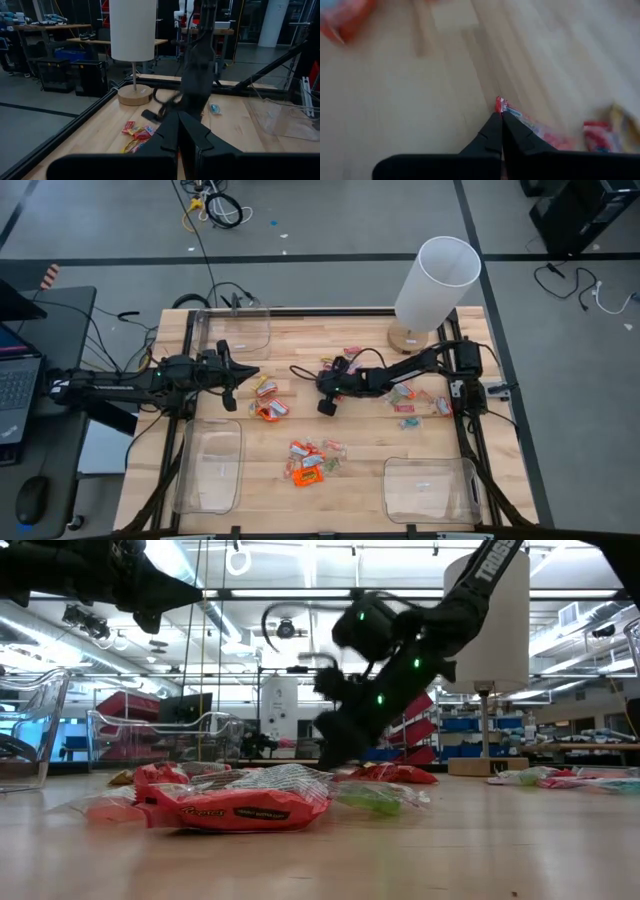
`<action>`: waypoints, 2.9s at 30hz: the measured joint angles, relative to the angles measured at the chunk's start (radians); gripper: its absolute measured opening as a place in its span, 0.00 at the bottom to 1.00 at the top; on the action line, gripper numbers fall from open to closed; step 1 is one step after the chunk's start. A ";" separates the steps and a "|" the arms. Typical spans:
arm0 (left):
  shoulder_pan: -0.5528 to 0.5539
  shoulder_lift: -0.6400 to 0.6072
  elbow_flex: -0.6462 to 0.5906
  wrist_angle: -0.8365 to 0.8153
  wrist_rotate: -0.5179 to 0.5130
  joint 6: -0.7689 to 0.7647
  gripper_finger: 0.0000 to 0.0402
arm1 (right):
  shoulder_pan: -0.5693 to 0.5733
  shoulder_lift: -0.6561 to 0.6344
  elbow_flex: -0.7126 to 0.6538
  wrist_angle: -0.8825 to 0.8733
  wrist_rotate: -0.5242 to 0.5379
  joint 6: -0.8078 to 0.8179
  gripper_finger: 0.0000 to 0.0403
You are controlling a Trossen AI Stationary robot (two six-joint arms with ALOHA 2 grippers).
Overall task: Sort candy
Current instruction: Put the red candy into the top left transparent bin
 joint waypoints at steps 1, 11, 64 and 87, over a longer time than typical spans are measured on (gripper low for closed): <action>0.000 0.000 0.000 0.000 0.000 0.000 0.02 | 0.004 -0.020 0.001 0.007 -0.002 0.001 0.00; 0.000 0.022 0.000 0.061 0.000 0.002 0.02 | 0.009 -0.181 0.003 0.108 -0.189 0.061 0.00; 0.000 0.455 0.000 0.393 0.257 -0.006 0.27 | 0.002 -0.199 0.004 0.514 -0.538 0.009 0.00; 0.000 0.473 0.000 0.422 0.231 -0.019 0.27 | -0.006 -0.199 0.004 0.534 -0.534 -0.014 0.00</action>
